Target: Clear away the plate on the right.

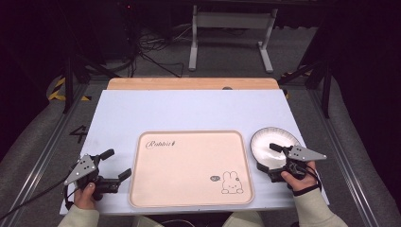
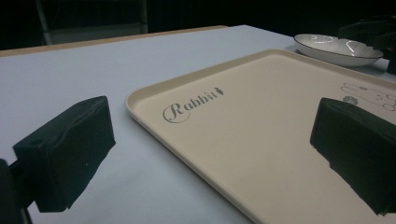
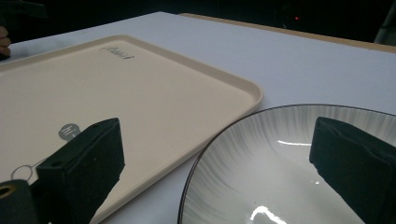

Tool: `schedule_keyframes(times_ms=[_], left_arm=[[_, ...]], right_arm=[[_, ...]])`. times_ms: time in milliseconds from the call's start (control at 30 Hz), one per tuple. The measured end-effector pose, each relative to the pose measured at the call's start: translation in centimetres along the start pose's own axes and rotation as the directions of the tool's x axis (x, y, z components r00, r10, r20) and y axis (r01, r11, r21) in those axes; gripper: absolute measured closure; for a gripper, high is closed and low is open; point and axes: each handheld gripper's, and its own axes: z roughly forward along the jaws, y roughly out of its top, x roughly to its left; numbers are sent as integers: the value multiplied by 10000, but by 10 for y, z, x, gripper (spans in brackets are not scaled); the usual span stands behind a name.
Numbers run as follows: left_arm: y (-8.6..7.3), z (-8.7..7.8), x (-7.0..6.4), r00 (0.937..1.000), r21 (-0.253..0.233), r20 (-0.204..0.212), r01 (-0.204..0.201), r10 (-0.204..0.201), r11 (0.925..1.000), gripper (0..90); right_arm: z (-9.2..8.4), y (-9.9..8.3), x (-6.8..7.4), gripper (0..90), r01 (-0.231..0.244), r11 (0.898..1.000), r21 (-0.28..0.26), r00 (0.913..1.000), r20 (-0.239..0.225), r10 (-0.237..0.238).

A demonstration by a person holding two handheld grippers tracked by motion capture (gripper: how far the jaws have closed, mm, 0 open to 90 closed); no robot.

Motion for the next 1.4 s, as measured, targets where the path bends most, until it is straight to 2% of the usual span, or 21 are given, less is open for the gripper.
schedule_keyframes(times_ms=[333, 767, 967, 1200, 1333, 1400], left_arm=[[0, 0, 0, 10000, 23, -54, 69, -69, 10000, 3], [0, 0, 0, 9999, 77, -65, 82, -82, 9999, 3], [0, 1, 0, 9999, 110, -52, 91, -90, 9999, 3], [0, 1, 0, 10000, 117, -48, 70, -69, 9999, 3], [0, 2, -1, 9999, 117, -89, 87, -86, 9999, 3], [0, 2, -1, 10000, 160, -79, 22, -21, 9999, 3]], right_arm=[[0, 0, -2, 32, -116, 9999, -52, 9998, -164, 115], [1, 0, -1, 31, 61, 9999, 116, 9993, -357, -57], [2, 0, -1, 27, -27, 9999, 159, 9997, -224, 30], [4, 2, 1, 27, 175, 9989, 431, 9998, -144, -169], [5, 4, 0, 25, -62, 9979, 648, 9999, -149, 72], [4, 7, 0, 23, -222, 9983, 537, 9994, -237, 235]])
